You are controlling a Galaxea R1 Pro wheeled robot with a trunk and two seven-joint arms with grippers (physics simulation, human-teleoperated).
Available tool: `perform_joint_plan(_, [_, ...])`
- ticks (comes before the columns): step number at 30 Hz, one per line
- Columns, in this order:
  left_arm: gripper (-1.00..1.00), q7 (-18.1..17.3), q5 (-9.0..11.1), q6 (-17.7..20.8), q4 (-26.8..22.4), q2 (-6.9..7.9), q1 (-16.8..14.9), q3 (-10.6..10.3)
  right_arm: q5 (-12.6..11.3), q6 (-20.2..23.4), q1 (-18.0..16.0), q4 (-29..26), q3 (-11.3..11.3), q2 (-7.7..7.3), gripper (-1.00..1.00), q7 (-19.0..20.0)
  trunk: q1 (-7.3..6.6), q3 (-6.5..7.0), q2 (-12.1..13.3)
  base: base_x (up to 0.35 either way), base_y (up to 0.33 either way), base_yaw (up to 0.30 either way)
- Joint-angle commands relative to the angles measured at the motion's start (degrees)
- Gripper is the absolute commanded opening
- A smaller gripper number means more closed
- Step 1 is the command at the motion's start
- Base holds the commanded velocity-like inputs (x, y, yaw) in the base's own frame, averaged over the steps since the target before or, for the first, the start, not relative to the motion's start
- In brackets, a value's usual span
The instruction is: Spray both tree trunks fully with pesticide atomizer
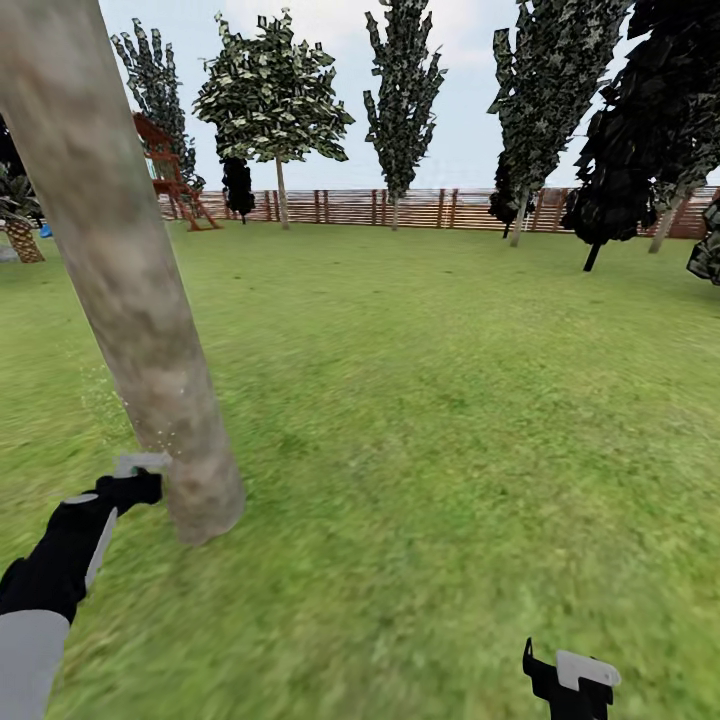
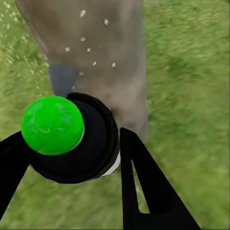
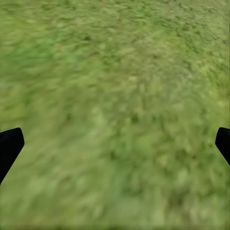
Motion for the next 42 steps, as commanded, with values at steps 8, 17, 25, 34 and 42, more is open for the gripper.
perform_joint_plan(8, [-1.00,-0.08,0.22,-0.32,0.27,3.25,0.38,-0.59,0.00,0.00,0.00,0.00,0.00,-0.05,1.00,0.00,0.00,-0.01,0.00,0.000,0.000,0.000])
perform_joint_plan(17, [-1.00,1.75,0.01,-0.43,1.58,3.61,1.97,-0.07,0.00,0.00,-0.02,0.02,0.00,-0.06,1.00,0.00,0.00,-0.01,0.00,0.178,0.088,0.000])
perform_joint_plan(25, [-1.00,2.10,0.03,-0.82,6.42,4.81,3.75,0.27,0.00,0.00,0.01,0.02,0.00,-0.07,1.00,0.00,0.00,-0.01,0.00,0.006,0.003,0.000])
perform_joint_plan(34, [-1.00,2.24,0.46,-0.87,5.86,9.35,3.73,2.46,0.00,0.00,0.00,0.02,0.00,-0.07,1.00,0.00,0.00,-0.01,0.00,0.010,0.002,0.000])
perform_joint_plan(42, [-1.00,2.49,0.31,-0.89,3.09,5.99,3.82,2.47,0.00,0.00,0.00,0.00,0.00,-0.05,1.00,0.00,0.00,-0.01,0.00,0.180,0.036,0.000])
